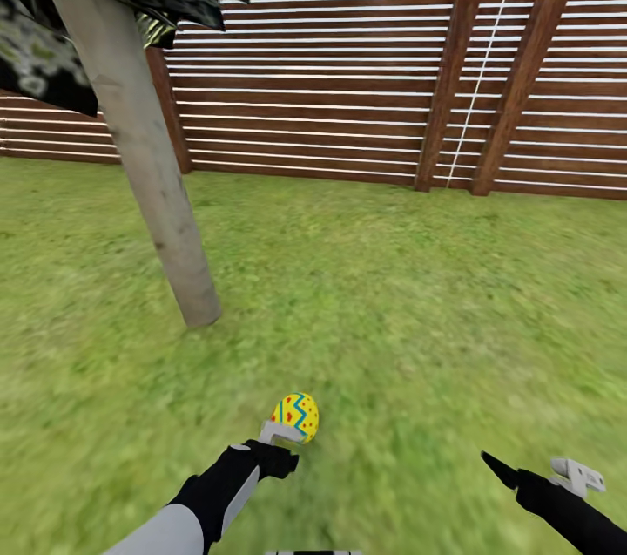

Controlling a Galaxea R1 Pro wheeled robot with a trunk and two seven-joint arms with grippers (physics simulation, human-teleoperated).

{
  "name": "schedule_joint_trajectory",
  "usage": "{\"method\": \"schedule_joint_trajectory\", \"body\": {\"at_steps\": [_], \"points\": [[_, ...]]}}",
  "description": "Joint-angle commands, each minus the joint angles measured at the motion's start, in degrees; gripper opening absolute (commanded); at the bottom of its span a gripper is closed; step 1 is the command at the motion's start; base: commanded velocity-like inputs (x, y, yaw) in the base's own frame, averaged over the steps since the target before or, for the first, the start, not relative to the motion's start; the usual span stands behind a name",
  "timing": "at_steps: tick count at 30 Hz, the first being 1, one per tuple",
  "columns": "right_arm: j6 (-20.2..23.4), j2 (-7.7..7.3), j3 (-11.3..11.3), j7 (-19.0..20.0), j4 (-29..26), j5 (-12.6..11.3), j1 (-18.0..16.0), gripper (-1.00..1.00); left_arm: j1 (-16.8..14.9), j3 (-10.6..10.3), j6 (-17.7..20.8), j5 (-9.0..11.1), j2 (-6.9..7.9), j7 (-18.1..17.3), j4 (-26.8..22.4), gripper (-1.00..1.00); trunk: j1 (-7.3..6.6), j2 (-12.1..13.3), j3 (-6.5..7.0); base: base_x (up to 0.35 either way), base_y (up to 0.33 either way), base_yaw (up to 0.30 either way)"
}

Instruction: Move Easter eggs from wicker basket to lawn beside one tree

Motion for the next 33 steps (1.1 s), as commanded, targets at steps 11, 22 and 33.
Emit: {"method": "schedule_joint_trajectory", "body": {"at_steps": [11, 22, 33], "points": [[0.3, 0.07, 0.0, 0.5, -0.2, -0.4, 0.0, 1.0, 0.0, -0.3, 0.3, 0.6, 0.07, 0.1, 0.0, 1.0, -0.29, 0.1, 2.81, -0.001, 0.0, 0.208], [0.3, 0.26, 0.2, 0.2, -0.4, -0.5, 0.0, 1.0, 0.0, -0.2, 0.3, 0.6, 0.04, 0.1, 0.0, 1.0, -0.57, 0.3, 5.29, 0.0, 0.0, 0.131], [0.3, 0.4, 0.3, 0.0, -0.4, -0.3, 0.0, 1.0, 0.0, -0.2, 0.3, 0.6, 0.06, 0.0, 0.0, 1.0, -0.86, 0.4, 7.72, -0.227, 0.0, 0.288]]}}
